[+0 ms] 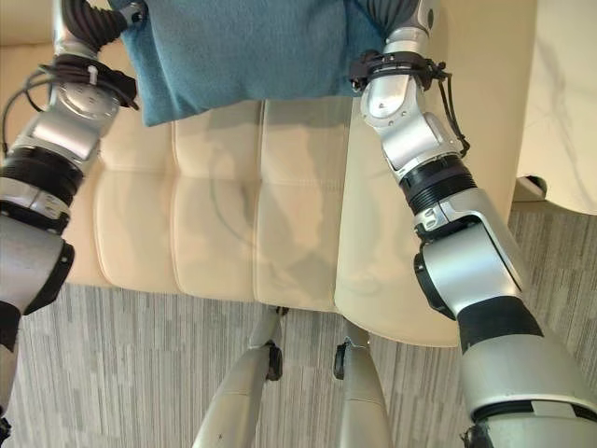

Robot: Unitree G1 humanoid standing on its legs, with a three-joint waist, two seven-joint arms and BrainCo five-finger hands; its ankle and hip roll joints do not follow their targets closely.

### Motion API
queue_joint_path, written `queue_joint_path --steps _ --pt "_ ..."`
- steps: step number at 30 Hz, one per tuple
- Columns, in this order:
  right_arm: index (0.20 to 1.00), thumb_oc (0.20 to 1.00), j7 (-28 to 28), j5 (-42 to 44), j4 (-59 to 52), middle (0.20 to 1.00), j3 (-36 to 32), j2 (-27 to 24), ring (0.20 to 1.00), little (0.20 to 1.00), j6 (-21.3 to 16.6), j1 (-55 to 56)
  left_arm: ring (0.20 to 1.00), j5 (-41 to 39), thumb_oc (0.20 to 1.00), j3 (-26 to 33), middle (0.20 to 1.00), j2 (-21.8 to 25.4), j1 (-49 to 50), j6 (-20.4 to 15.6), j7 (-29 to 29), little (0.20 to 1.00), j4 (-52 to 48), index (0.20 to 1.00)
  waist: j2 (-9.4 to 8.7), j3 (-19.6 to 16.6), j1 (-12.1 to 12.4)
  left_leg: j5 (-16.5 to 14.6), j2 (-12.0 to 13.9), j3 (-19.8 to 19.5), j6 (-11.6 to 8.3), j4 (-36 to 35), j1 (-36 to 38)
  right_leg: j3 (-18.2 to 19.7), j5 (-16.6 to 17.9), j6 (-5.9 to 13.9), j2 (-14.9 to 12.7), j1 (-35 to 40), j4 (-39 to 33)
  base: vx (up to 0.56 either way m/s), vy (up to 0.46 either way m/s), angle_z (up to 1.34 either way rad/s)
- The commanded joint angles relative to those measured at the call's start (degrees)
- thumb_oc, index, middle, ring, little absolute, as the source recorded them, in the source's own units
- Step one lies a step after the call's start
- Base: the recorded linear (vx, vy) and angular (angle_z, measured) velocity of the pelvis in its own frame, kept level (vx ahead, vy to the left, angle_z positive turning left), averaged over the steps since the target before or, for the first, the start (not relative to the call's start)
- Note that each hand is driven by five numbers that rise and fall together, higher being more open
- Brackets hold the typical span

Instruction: Pick up all the scattered cushions and arrange them neatly on the sofa.

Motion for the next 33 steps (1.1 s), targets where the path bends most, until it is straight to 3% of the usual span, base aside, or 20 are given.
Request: queue_joint_path --steps 1,5,7,17,18,19,20,21,24,30,33 --pt "1.0 1.0 4.9 6.2 -4.6 1.0 -4.0 5.1 1.0 1.0 -1.9 1.0 1.0 -4.2 1.0 1.4 1.0 2.2 -0.8 -0.9 -1.1 1.0 0.7 1.0 -3.86 -0.6 1.2 -4.8 -2.5 2.1 -4.91 -13.2 10.6 -0.2 2.7 8.11 1.3 4.9 -9.8 0.02 0.0 0.25" --pt "1.0 1.0 7.0 5.9 -8.9 1.0 -6.3 7.3 1.0 1.0 -2.2 11.0 1.0 -4.9 1.0 7.5 1.0 2.7 10.7 -0.7 -1.6 1.0 -3.0 1.0 -4.37 -0.7 0.4 -5.1 -2.4 2.3 -4.87 -13.2 11.3 -0.5 2.6 7.98 1.7 5.4 -9.8 0.02 0.005 -0.38" --pt "1.0 1.0 8.3 6.0 -12.4 1.0 -9.3 7.8 1.0 1.0 -3.0 19.0 1.0 -5.5 1.0 13.6 1.0 2.3 21.7 -1.7 -1.6 1.0 -8.4 1.0 -4.86 -0.7 -0.2 -5.6 -2.2 2.6 -4.94 -13.2 12.5 -0.6 2.7 7.91 1.7 6.2 -9.8 0.02 0.032 0.44" --pt "1.0 1.0 14.3 0.5 -31.4 1.0 -18.7 0.8 1.0 1.0 -2.3 43.3 1.0 -2.0 1.0 25.5 1.0 0.5 51.3 -2.6 -6.2 1.0 -25.1 1.0 -6.21 -1.9 -2.5 -8.5 -1.8 3.8 -4.91 -13.2 23.5 -0.7 1.5 7.42 1.4 16.4 -9.8 0.02 0.006 -0.04" --pt "1.0 1.0 16.7 -1.1 -37.7 1.0 -22.2 -0.4 1.0 1.0 -2.0 51.2 1.0 0.4 1.0 28.8 1.0 -0.7 60.8 -1.9 -8.3 1.0 -30.5 1.0 -6.25 -2.1 -3.1 -10.4 -1.8 4.5 -3.83 -13.2 28.9 -0.2 0.6 7.34 1.2 21.0 -9.8 0.06 0.088 -0.01" --pt "1.0 1.0 18.7 -0.7 -40.2 1.0 -23.6 -0.1 1.0 1.0 -2.7 55.6 1.0 2.0 1.0 31.4 1.0 -1.3 67.3 -1.4 -9.2 1.0 -31.4 1.0 -6.78 -1.9 -2.9 -9.9 -1.6 4.0 -3.6 -13.2 33.3 0.2 0.1 7.15 1.6 25.2 -9.8 0.05 0.086 -0.17" --pt "1.0 1.0 18.7 -0.7 -40.2 1.0 -23.7 -0.1 1.0 1.0 -2.7 55.5 1.0 2.0 1.0 31.4 1.0 -1.3 67.3 -1.4 -9.2 1.0 -31.4 1.0 -6.85 -1.9 -3.0 -9.6 -1.6 4.0 -3.59 -13.2 33.1 0.2 0.3 7.13 1.5 25.0 -9.8 0.0 0.106 -0.54" --pt "1.0 1.0 22.4 -0.7 -42.3 1.0 -24.7 -0.5 1.0 1.0 -1.9 60.8 1.0 1.9 1.0 35.4 1.0 -2.5 74.2 -0.4 -10.8 1.0 -30.7 1.0 -7.74 -2.6 -2.9 -11.2 -1.6 2.7 -2.67 -13.2 38.0 1.6 -0.1 7.24 1.7 28.8 -9.8 0.02 0.071 -0.62" --pt "1.0 1.0 28.3 -1.7 -41.7 1.0 -25.2 -1.9 1.0 1.0 -0.1 69.7 1.0 4.1 1.0 38.9 1.0 -6.0 82.7 1.5 -13.7 1.0 -25.4 1.0 -7.49 -5.3 -3.6 -13.1 -2.0 4.2 -1.65 -13.2 44.5 2.7 -0.6 8.0 0.8 34.7 -9.8 0.01 0.168 -0.49" --pt "1.0 1.0 32.8 -6.3 -37.1 1.0 -25.5 -2.4 1.0 1.0 1.2 80.2 1.0 9.5 1.0 38.3 1.0 -8.0 89.6 2.0 -17.0 1.0 -21.3 1.0 -7.53 -7.2 -5.0 -14.2 -1.9 6.9 -1.43 -13.2 49.5 2.7 0.5 9.04 0.4 37.7 -9.5 -0.07 0.109 -0.34" --pt "1.0 1.0 34.3 -8.9 -33.1 1.0 -25.5 -1.8 1.0 1.0 1.5 84.9 1.0 11.9 1.0 37.2 1.0 -8.6 92.8 1.6 -19.2 1.0 -21.5 1.0 -7.53 -6.9 -6.0 -14.2 -1.4 9.1 -1.37 -13.2 51.3 2.3 2.7 10.2 0.5 37.4 -6.9 -0.15 0.04 -0.5"
